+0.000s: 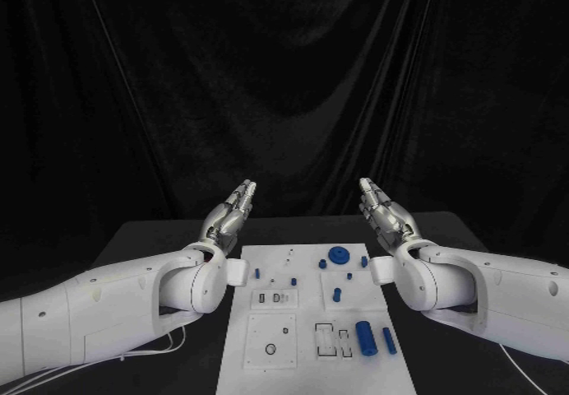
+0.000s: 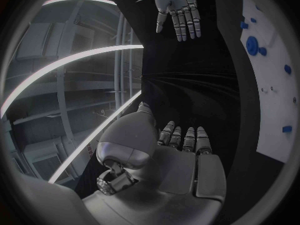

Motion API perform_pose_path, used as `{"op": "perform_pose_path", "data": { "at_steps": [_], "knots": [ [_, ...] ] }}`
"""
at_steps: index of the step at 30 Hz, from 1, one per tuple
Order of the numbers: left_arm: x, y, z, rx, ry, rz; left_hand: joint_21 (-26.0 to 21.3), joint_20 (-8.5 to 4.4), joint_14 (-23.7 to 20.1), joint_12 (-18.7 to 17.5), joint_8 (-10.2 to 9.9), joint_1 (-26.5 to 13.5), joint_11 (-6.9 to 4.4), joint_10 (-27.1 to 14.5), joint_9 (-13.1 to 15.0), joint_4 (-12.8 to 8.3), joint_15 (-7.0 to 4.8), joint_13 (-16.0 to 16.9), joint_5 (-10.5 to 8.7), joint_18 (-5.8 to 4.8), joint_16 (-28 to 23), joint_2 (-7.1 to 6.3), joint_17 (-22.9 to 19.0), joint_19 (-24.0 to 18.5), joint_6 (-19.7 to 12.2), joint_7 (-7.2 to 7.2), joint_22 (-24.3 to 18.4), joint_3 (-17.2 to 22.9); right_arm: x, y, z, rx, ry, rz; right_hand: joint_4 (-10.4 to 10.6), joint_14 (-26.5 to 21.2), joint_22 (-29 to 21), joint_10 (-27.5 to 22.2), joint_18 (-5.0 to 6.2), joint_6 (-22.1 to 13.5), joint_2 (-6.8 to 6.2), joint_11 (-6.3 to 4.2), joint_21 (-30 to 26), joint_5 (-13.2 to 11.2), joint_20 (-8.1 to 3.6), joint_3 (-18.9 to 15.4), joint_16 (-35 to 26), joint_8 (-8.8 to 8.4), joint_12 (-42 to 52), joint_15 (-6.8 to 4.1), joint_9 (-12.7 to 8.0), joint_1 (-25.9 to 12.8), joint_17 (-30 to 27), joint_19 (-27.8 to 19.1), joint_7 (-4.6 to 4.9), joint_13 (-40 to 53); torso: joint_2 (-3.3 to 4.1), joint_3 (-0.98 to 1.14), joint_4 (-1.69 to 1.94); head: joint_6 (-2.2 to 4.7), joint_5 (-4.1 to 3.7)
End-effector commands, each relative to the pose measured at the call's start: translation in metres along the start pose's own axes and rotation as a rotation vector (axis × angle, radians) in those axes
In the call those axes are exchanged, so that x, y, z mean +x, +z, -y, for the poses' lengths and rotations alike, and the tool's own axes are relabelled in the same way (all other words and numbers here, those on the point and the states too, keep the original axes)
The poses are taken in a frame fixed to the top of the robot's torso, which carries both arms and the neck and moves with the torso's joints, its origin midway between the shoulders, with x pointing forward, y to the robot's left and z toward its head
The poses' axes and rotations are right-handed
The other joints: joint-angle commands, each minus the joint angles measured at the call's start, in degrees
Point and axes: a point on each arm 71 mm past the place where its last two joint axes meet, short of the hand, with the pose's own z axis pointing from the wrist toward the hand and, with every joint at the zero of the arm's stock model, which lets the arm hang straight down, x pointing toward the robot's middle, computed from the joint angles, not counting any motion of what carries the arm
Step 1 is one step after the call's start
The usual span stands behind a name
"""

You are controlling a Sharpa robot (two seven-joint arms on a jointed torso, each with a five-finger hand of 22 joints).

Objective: Assemble the parts on the task board

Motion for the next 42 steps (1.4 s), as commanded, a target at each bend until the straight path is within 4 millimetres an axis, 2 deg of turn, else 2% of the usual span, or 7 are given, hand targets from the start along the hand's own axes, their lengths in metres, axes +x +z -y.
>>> {"op": "perform_pose_path", "data": {
  "at_steps": [1,10,23,34,36,40,42],
  "knots": [
    [0.008,0.003,0.009,0.063,-0.184,-0.124,-0.2,-4.27,0.0,-0.2,0.3,0.6,-0.35,0.0,0.0,-0.1,-7.78,-0.1,0.13,0.85,-0.2,-0.05,-0.1,0.0,0.1,-0.11,-0.1,-0.4,0.002,0.001,-0.002,-0.007,0.077,-0.037,0.1,0.0,-0.1,0.1,0.45,0.3,0.00,0.03,-0.2,0.3,-1.81,-0.3,-0.2,0.31,-0.3,-7.81,0.1,0.6,-0.1,0.0,-0.23,-0.1,-0.02,0.00,0.01,0.00,-0.02],
    [0.009,0.006,0.013,0.079,-0.242,-0.172,-0.2,-3.36,0.0,-0.2,0.2,0.9,-0.51,0.0,0.0,-0.1,-7.47,-0.1,0.03,1.37,-0.2,0.04,-0.1,0.0,0.0,-0.37,-0.1,-0.3,0.002,0.001,-0.002,-0.007,0.077,-0.037,0.0,0.0,-0.1,0.1,0.33,0.8,-0.46,0.95,-0.2,0.2,-0.52,-0.1,-0.2,0.42,-0.3,-6.38,0.2,1.6,-0.1,0.0,0.59,-0.1,-0.02,0.00,0.01,0.00,-0.02],
    [-0.003,0.007,0.012,0.079,-0.273,-0.202,-0.2,-2.82,0.0,-0.2,0.3,1.1,-0.73,0.0,0.0,-0.1,-7.16,-0.1,0.00,1.65,-0.2,0.04,-0.1,0.0,0.2,-0.61,-0.1,-0.3,-0.002,0.005,0.001,0.022,0.109,-0.085,0.2,0.0,-0.1,0.1,0.66,1.3,-0.41,1.53,-0.2,0.1,1.18,-0.1,-0.2,0.50,-0.3,-5.33,0.3,1.7,-0.1,0.0,1.15,-0.1,-0.08,0.01,-0.02,-1.26,0.09],
    [-0.005,0.008,0.011,0.075,-0.278,-0.207,-0.2,-0.42,0.0,-0.2,0.3,1.5,-2.18,0.0,0.0,-0.1,-4.39,-0.1,0.02,1.37,-0.2,0.22,-0.1,0.0,0.2,-1.73,-0.1,-0.1,-0.003,0.006,0.002,0.032,0.118,-0.101,0.2,0.0,-0.1,0.1,0.86,1.2,0.01,2.33,-0.2,0.2,3.46,-0.1,-0.2,0.46,-0.3,-3.87,0.3,1.1,-0.1,0.0,1.68,-0.1,-0.05,0.01,0.02,-2.60,-0.11],
    [-0.006,0.008,0.011,0.074,-0.276,-0.205,-0.2,3.72,0.0,-0.2,0.3,1.6,-2.51,0.0,0.0,0.0,-3.31,-0.1,-0.02,2.06,-0.2,0.16,-0.1,0.0,0.2,-2.06,-0.1,-0.2,-0.002,0.007,0.002,0.035,0.125,-0.112,0.2,0.0,-0.1,0.1,0.86,1.3,0.02,2.78,-0.2,0.2,4.94,-0.1,-0.2,0.48,-0.3,-2.11,0.3,1.0,-0.1,0.0,1.86,-0.1,0.00,-0.02,0.04,-2.60,-0.24],
    [-0.008,0.007,0.011,0.075,-0.275,-0.201,-0.2,5.87,0.0,-0.2,0.3,1.8,-2.54,0.0,0.0,-0.1,-2.64,-0.1,0.00,2.38,-0.2,0.07,-0.1,0.0,0.3,-2.08,-0.1,-0.2,-0.002,0.005,0.002,0.041,0.135,-0.133,0.1,0.0,-0.1,0.1,0.72,2.5,-0.30,4.16,-0.2,0.3,7.79,0.0,-0.2,0.70,-0.3,1.45,0.5,1.1,-0.1,0.0,2.61,-0.1,0.01,-0.03,0.02,-2.17,-0.21],
    [-0.008,0.006,0.011,0.074,-0.272,-0.202,-0.2,6.98,0.0,-0.2,0.3,1.9,-2.54,0.0,0.0,-0.1,-2.33,-0.1,0.06,2.51,-0.2,0.03,-0.1,0.0,0.4,-2.04,-0.1,-0.2,-0.004,0.004,0.001,0.036,0.125,-0.146,0.0,0.0,-0.1,0.5,0.11,4.3,-0.90,5.60,-0.2,0.3,10.64,0.1,-0.2,1.10,0.1,5.41,0.8,1.8,-0.1,0.0,3.85,0.2,-0.04,-0.02,-0.01,-2.14,0.11]
  ]
}}
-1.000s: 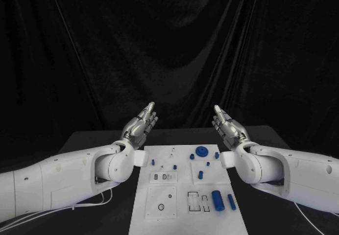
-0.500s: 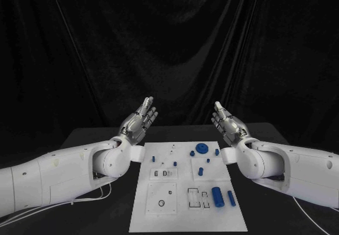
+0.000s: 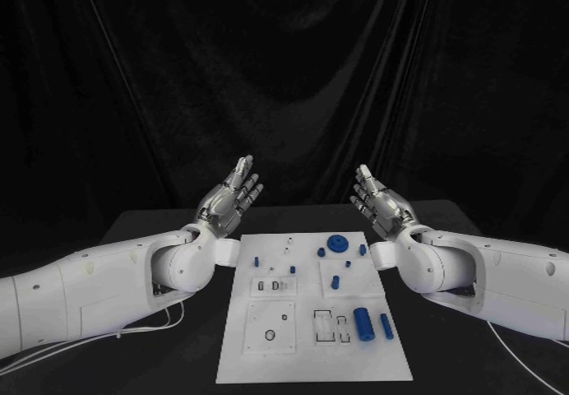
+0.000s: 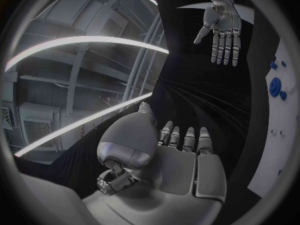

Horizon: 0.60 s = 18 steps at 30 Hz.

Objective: Assemble the parts on the task board

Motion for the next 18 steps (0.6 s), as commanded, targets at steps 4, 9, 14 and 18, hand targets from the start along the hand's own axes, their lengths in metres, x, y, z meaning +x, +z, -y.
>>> {"op": "perform_pose_path", "data": {
  "at_steps": [4,9,14,18],
  "knots": [
    [0.001,-0.002,0.002,0.020,0.017,-0.039,-0.2,5.04,0.0,-0.2,0.3,1.2,0.27,-0.1,0.1,0.1,0.12,-0.1,0.24,1.31,-0.2,-0.06,-0.1,0.0,0.3,0.36,-0.1,-0.2,-0.002,-0.001,-0.006,-0.016,-0.070,-0.086,-1.8,7.5,4.3,5.4,-1.43,5.5,-2.61,10.60,7.3,3.0,9.36,0.8,5.8,2.07,4.7,11.56,0.8,5.6,2.6,11.3,1.90,1.7,-0.31,-0.01,-0.07,-0.44,0.46],
    [-0.004,-0.004,0.006,0.027,0.087,-0.098,0.5,7.70,0.0,-0.2,0.4,3.2,2.20,-0.1,0.2,0.0,3.37,-0.1,2.63,1.99,-0.2,-0.03,-0.1,0.7,1.2,1.75,0.4,0.4,-0.006,0.004,-0.018,-0.052,-0.341,-0.144,-7.2,38.9,9.9,17.4,-0.58,12.9,-4.62,16.59,21.3,12.1,9.60,3.2,20.3,4.78,15.0,11.29,1.7,16.1,6.9,41.4,6.69,3.5,-0.28,-0.02,-0.02,-2.13,0.58],
    [-0.013,-0.007,0.009,0.015,0.127,-0.135,1.4,8.45,0.5,-0.2,0.5,5.8,3.58,-0.1,0.2,0.0,4.88,-0.1,5.41,2.00,0.3,0.09,0.2,2.0,1.5,2.21,0.9,1.2,-0.006,0.015,-0.033,0.013,-0.573,-0.225,-10.8,44.4,8.9,21.1,0.75,17.0,-5.24,18.05,20.9,14.1,9.51,4.6,19.3,5.84,18.1,10.03,1.9,20.7,5.4,46.4,8.78,3.1,-0.08,-0.07,0.10,-3.70,0.76],
    [-0.021,-0.010,0.011,0.006,0.143,-0.139,1.6,8.69,0.7,-0.2,0.5,6.7,3.88,-0.1,0.2,0.1,5.21,-0.1,6.84,1.98,0.4,0.27,0.3,2.2,1.6,2.24,1.0,1.5,-0.004,0.025,-0.045,0.067,-0.787,-0.277,-13.6,49.7,8.4,30.0,1.02,23.1,-5.65,17.74,21.0,12.6,8.95,5.7,19.1,7.40,22.7,9.34,2.3,23.2,4.8,51.2,10.58,3.6,0.01,-0.08,-0.02,-4.87,1.22]
  ]
}}
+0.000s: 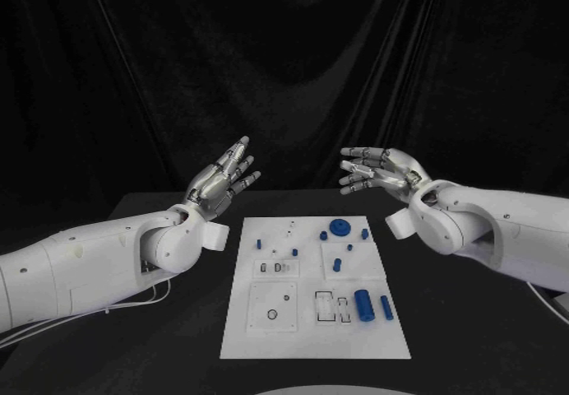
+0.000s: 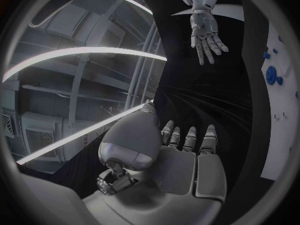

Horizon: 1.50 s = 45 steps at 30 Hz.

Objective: Assemble the parts on the task board

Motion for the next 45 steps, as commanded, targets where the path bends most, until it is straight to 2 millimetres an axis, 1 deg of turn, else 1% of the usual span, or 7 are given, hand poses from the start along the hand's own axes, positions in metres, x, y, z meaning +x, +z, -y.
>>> {"op": "perform_pose_path", "data": {
  "at_steps": [1,5,15,25,34,39,45],
  "knots": [
    [0.000,-0.003,0.001,-0.006,0.031,-0.081,0.3,0.15,-0.1,-0.2,0.2,0.7,0.50,0.0,0.1,0.1,0.50,-0.1,0.97,1.11,0.4,0.03,0.0,0.3,0.2,0.40,0.1,0.5,0.003,0.008,-0.001,0.140,-0.391,-0.172,-2.0,3.0,-0.7,3.4,0.46,3.5,-0.43,-0.47,-0.3,-1.9,-0.49,0.6,-1.2,0.58,0.4,-0.73,0.1,1.2,-0.6,3.0,0.25,-0.1,0.15,-0.02,-0.09,-1.22,0.57],
    [-0.007,-0.006,0.003,-0.007,0.040,-0.075,0.3,0.14,-0.4,-0.2,0.2,1.1,0.41,0.0,0.1,0.1,0.53,-0.1,1.73,1.08,0.1,0.10,-0.1,0.3,0.2,0.40,0.0,0.6,-0.001,0.019,-0.015,0.186,-0.666,-0.235,-4.0,6.0,-1.7,4.5,0.58,7.4,-0.98,-1.13,-1.6,-8.8,-1.46,2.4,-2.6,0.79,-1.2,-1.53,0.3,1.8,-1.2,5.8,0.26,0.0,0.17,-0.01,-0.12,-1.89,1.16],
    [-0.011,-0.018,0.009,0.008,0.114,-0.108,0.3,0.50,-0.6,-0.2,0.3,7.2,0.88,0.0,0.1,0.1,1.11,-0.1,10.78,1.07,-0.1,-0.41,-0.2,0.3,0.9,1.38,-0.1,2.4,0.002,0.032,-0.051,0.164,-1.170,-0.272,-10.4,13.5,-1.8,10.7,0.38,17.4,-3.14,-3.36,-1.3,-13.5,-4.64,10.2,-4.9,1.71,-2.9,-4.26,1.1,5.6,-1.0,12.2,-1.17,0.1,1.11,-0.41,0.21,-4.23,1.64],
    [-0.005,-0.030,0.019,0.049,0.073,-0.084,0.6,0.72,-0.1,-0.1,0.5,8.3,1.65,0.2,0.3,0.1,1.84,0.0,13.33,1.10,0.2,-0.46,0.0,0.7,1.8,2.06,0.0,2.8,0.013,0.027,-0.070,0.025,-1.438,-0.260,-11.2,21.5,0.5,18.2,0.39,22.6,-5.45,-5.94,1.8,-15.0,-7.34,15.6,-6.6,1.39,-5.4,-6.96,1.8,4.0,0.3,16.7,-2.52,0.2,3.62,-0.85,1.11,-4.11,0.20],
    [-0.002,-0.036,0.026,0.113,0.059,-0.083,1.9,-0.69,3.3,0.3,1.2,11.0,2.11,1.9,0.7,0.1,1.48,0.4,17.12,1.18,1.6,-0.83,0.7,2.5,6.9,3.17,0.4,3.6,0.014,0.018,-0.076,-0.137,-1.485,-0.236,-9.7,32.9,6.7,26.2,0.48,24.9,-7.82,-8.25,10.4,-15.8,-10.24,20.9,-2.7,-0.49,-8.7,-10.44,2.2,0.7,5.3,22.4,-1.07,0.1,7.05,-1.06,1.43,-2.90,-0.96],
    [0.001,-0.039,0.029,0.148,0.123,-0.118,0.8,-2.80,1.6,0.6,1.4,12.6,2.67,3.2,0.9,0.2,-0.86,0.6,18.53,1.07,0.9,-1.34,0.4,0.9,8.7,3.81,-0.1,4.0,0.014,0.008,-0.067,-0.174,-1.469,-0.238,-7.8,32.3,8.3,26.5,0.30,24.7,-9.34,-8.16,11.6,-17.8,-10.22,22.5,-2.2,-1.47,-10.9,-10.31,2.0,-0.8,7.3,21.6,-1.30,0.1,9.22,-1.23,2.36,-1.71,-2.23],
    [0.004,-0.042,0.031,0.165,0.171,-0.150,-0.5,-5.79,-0.1,1.0,1.4,13.2,3.53,4.4,0.9,0.2,-3.39,0.9,18.81,1.07,0.2,-1.56,0.0,-0.8,9.7,4.51,-0.5,4.1,0.017,0.001,-0.058,-0.203,-1.447,-0.246,-6.9,32.2,9.0,26.0,0.36,23.7,-10.11,-7.95,11.9,-17.8,-10.08,23.0,-1.9,-2.33,-11.9,-10.18,1.6,-0.9,8.3,21.2,-0.66,0.2,11.31,-1.35,2.22,-0.30,-2.38]
  ]
}}
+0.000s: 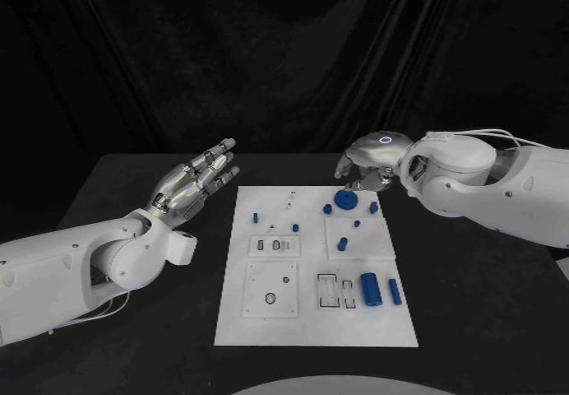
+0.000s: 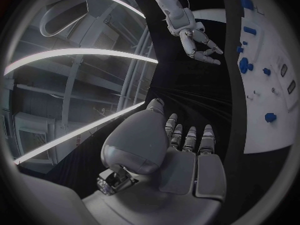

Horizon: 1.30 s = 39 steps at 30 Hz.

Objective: Assemble the parts on the task board

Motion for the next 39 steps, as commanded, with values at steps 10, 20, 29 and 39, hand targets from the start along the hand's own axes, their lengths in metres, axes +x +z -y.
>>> {"op": "perform_pose_path", "data": {
  "at_steps": [10,20,29,39],
  "knots": [
    [0.003,-0.003,0.012,0.134,0.078,-0.049,-1.1,-2.25,-0.8,0.1,0.1,1.2,0.88,-0.4,0.0,0.0,-1.46,-0.1,0.60,1.06,-0.7,0.08,-0.4,-1.2,-0.2,0.47,-0.5,0.4,0.011,-0.007,-0.013,-0.088,-0.001,0.076,1.9,-0.2,1.5,0.9,0.52,-2.2,-1.56,0.37,0.9,0.2,0.08,0.9,0.8,-1.35,-0.9,0.16,-0.8,0.4,2.1,-0.6,-0.61,0.2,4.09,-0.19,0.45,2.81,-1.00],
    [0.003,-0.004,0.012,0.131,0.074,-0.056,-1.2,-2.17,-0.8,0.0,0.1,1.4,1.17,-0.6,0.0,0.0,-1.38,-0.1,0.69,1.01,-0.7,0.16,-0.4,-1.3,-0.1,0.76,-0.5,0.5,0.026,-0.008,-0.013,-0.085,0.015,0.054,2.4,-0.2,2.2,1.0,0.45,-3.6,-2.25,0.51,1.2,0.5,0.10,1.2,0.8,-1.98,-1.5,0.26,-1.1,0.6,2.8,-0.9,-0.46,0.1,4.23,-0.19,0.51,2.26,-1.17],
    [0.002,-0.006,0.013,0.127,0.071,-0.057,-1.2,-2.18,-0.8,0.1,0.1,1.5,1.35,-0.6,0.0,-0.1,-1.34,-0.1,0.88,1.02,-0.7,0.19,-0.4,-1.3,0.0,0.92,-0.5,0.5,0.029,-0.006,-0.013,-0.079,0.017,0.043,2.4,-0.3,3.2,1.3,0.48,-2.4,-2.27,0.56,1.8,3.5,0.05,2.4,1.0,-1.30,-2.0,0.28,-0.8,1.5,3.6,-1.2,-0.23,0.1,4.07,-0.33,0.53,1.46,-1.09],
    [0.002,-0.007,0.012,0.118,0.067,-0.061,-1.2,-2.11,-0.8,0.0,0.1,1.7,1.53,-0.8,0.0,-0.1,-1.20,-0.1,1.00,1.01,-0.7,0.21,-0.4,-1.3,-0.1,1.10,-0.5,0.6,0.030,0.000,-0.009,-0.063,0.012,0.047,3.0,0.4,4.5,1.1,0.44,-2.2,-2.17,0.64,2.9,4.6,0.07,3.5,2.0,-1.33,-2.8,0.30,-0.8,1.1,4.7,-1.2,-0.59,0.1,3.69,-0.27,0.51,1.06,-0.94]
  ]
}}
